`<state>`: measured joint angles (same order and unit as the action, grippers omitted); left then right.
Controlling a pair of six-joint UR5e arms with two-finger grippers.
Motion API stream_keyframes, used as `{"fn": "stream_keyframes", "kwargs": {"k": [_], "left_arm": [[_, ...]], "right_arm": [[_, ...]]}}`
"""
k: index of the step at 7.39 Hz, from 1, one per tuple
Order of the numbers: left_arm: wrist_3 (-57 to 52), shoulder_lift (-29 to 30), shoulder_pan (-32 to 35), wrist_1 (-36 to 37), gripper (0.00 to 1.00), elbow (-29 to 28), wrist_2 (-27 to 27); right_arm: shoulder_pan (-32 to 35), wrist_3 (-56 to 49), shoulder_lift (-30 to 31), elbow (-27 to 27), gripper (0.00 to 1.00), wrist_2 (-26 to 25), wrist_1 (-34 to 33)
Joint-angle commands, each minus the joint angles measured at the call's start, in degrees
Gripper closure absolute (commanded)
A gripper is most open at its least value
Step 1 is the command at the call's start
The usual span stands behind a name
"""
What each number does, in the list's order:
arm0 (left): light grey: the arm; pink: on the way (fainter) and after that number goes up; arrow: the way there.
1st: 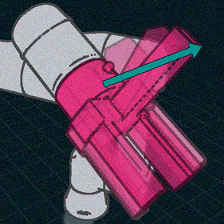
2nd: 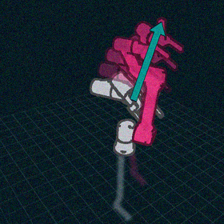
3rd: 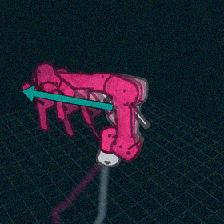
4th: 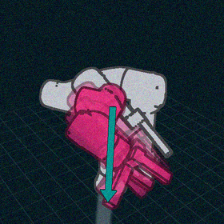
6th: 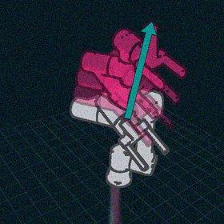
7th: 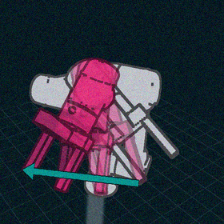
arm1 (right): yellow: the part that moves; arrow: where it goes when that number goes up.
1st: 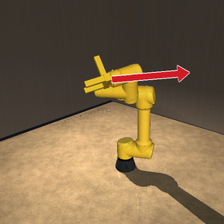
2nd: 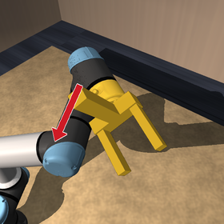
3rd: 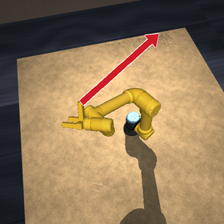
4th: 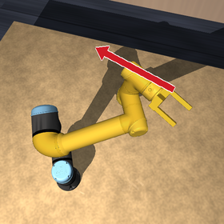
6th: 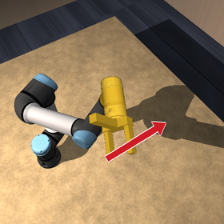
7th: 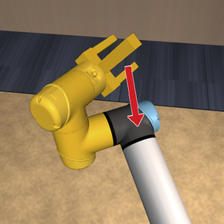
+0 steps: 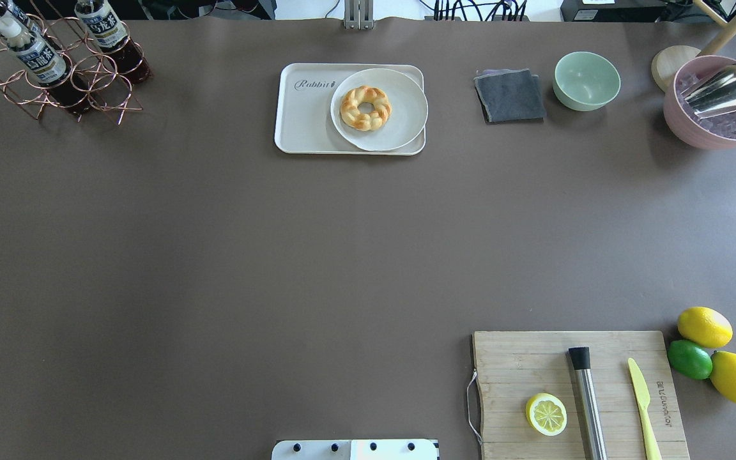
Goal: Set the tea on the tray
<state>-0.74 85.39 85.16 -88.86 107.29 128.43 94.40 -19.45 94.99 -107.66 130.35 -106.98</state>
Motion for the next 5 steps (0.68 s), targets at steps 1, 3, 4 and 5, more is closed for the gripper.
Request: {"fn": "stream_keyframes", "kwargs": {"k": [1, 3, 4, 5], "left_arm": [[-0.2, 0.0, -0.3, 0.0, 0.02, 0.3, 0.0], [-0.1, -0.6, -0.3, 0.3, 0.02, 0.4, 1.1], [-0.2, -1.9, -0.2, 0.0, 0.02, 0.5, 6.1], [-0.1, -2.8, -0.1, -0.4, 0.02, 0.5, 7.4]], "right_arm": [[-0.1, 0.0, 0.3, -0.2, 0.00, 0.1, -0.1], [0.0, 0.0, 0.3, -0.3, 0.00, 0.1, -0.1], [0.0, 0.0, 0.3, -0.3, 0.00, 0.1, 0.0], [-0.1, 0.0, 0.3, -0.3, 0.00, 0.0, 0.0]]}}
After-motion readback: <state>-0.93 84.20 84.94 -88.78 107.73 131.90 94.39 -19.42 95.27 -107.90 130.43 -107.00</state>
